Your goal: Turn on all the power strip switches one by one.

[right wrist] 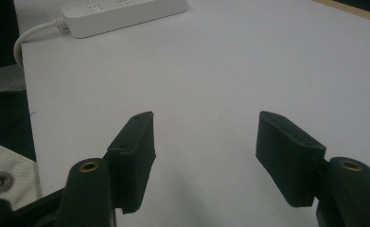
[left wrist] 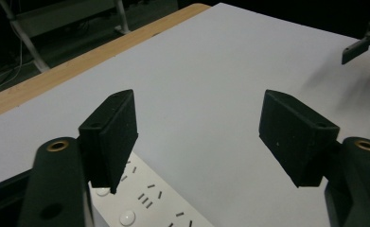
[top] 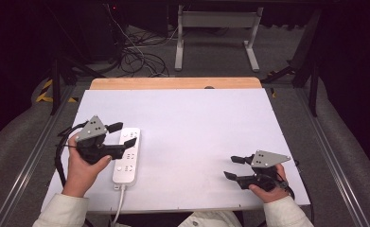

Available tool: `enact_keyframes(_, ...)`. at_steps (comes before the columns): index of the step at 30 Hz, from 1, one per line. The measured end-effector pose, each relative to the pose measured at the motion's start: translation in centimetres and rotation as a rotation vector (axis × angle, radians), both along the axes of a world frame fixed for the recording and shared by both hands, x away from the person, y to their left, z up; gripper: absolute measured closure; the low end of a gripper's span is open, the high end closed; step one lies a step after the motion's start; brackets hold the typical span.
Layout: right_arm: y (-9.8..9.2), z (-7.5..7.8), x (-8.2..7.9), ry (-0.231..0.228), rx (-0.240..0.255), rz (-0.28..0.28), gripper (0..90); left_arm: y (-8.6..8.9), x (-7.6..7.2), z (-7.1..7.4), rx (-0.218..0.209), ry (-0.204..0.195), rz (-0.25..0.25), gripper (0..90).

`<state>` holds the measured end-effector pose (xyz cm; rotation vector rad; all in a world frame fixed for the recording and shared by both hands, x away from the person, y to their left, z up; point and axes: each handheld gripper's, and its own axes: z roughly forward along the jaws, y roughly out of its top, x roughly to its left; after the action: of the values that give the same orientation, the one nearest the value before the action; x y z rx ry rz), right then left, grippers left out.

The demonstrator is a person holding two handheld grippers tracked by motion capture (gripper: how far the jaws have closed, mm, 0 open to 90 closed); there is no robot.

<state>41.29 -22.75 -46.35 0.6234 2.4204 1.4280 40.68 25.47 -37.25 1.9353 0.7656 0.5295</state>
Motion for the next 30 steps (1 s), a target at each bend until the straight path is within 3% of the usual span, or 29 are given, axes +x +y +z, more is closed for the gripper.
enact_keyframes(9,-0.1,0.1,-0.1,-0.004,0.008,-0.002,37.8,3.0,-2.3,-2.1,-0.101,-0.032,-0.019,23.5)
enact_keyframes(20,-0.3,0.1,0.0,-0.008,0.023,-0.009,36.6,5.3,-4.2,-6.1,-0.045,-0.088,0.016,17.3)
enact_keyframes(26,-0.3,0.1,0.0,-0.009,0.023,-0.016,35.8,5.9,-4.4,-8.7,0.025,0.008,0.036,17.4)
enact_keyframes(30,-0.4,0.1,0.1,-0.010,0.025,-0.017,35.4,6.3,-4.9,-9.8,0.038,0.029,0.047,17.1)
